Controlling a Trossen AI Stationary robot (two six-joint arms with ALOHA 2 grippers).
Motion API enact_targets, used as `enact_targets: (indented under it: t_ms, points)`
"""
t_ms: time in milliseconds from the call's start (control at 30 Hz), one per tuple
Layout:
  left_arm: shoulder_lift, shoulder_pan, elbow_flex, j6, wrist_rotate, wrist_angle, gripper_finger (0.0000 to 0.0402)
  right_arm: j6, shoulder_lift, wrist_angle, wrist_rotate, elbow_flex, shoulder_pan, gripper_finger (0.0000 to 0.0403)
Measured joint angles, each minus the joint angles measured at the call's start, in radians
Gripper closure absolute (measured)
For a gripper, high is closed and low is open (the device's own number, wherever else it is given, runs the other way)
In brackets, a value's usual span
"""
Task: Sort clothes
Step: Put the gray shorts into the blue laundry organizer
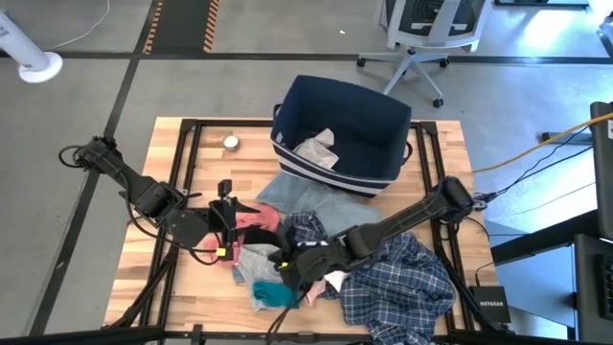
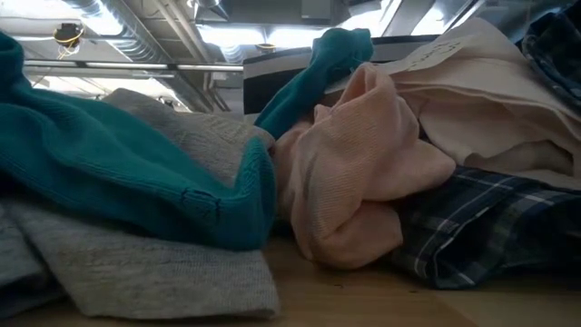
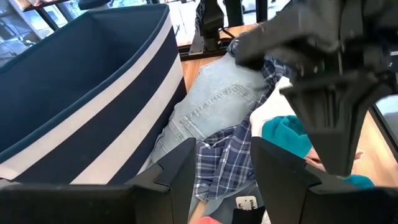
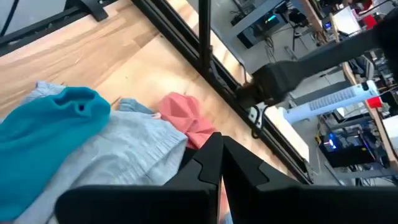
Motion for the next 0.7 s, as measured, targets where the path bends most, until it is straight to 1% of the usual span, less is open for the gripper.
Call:
enact_targets:
  t_ms: [167, 300, 400, 467, 533, 700]
  points:
    - [0.0, 0.0, 0.0, 0.0, 0.0, -0.002, 0.0254, 0.033, 0.051, 0.036, -0.045, 0.0, 0.0, 0.0384]
    - [0.0, 0.0, 0.0, -0.001, 0.0, -0.006, 0.0254, 0.079, 0.089, 0.064, -0.051, 0.0, -0.006, 0.0384]
    - [0.0, 0.0, 0.0, 0.0, 0.0, -0.005, 0.0254, 0.148, 0.125, 0.097, -0.112, 0.0, -0.024, 0.0376]
    - [0.0, 0.0, 0.0, -0.004, 0.0, -0.006, 0.0254, 0.185, 0.151, 0.106, -0.152, 0.0, -0.036, 0.0357]
    - [0.0, -0.001, 0.0, -0.016, 0.0, -0.006, 0.0254, 0.198, 0.17, 0.093, -0.178, 0.0, -0.049, 0.0331]
    - [0.0, -0.002, 0.0, -0.053, 0.0, -0.032, 0.0254, 0.243, 0.179, -0.032, -0.202, 0.0, -0.075, 0.0251]
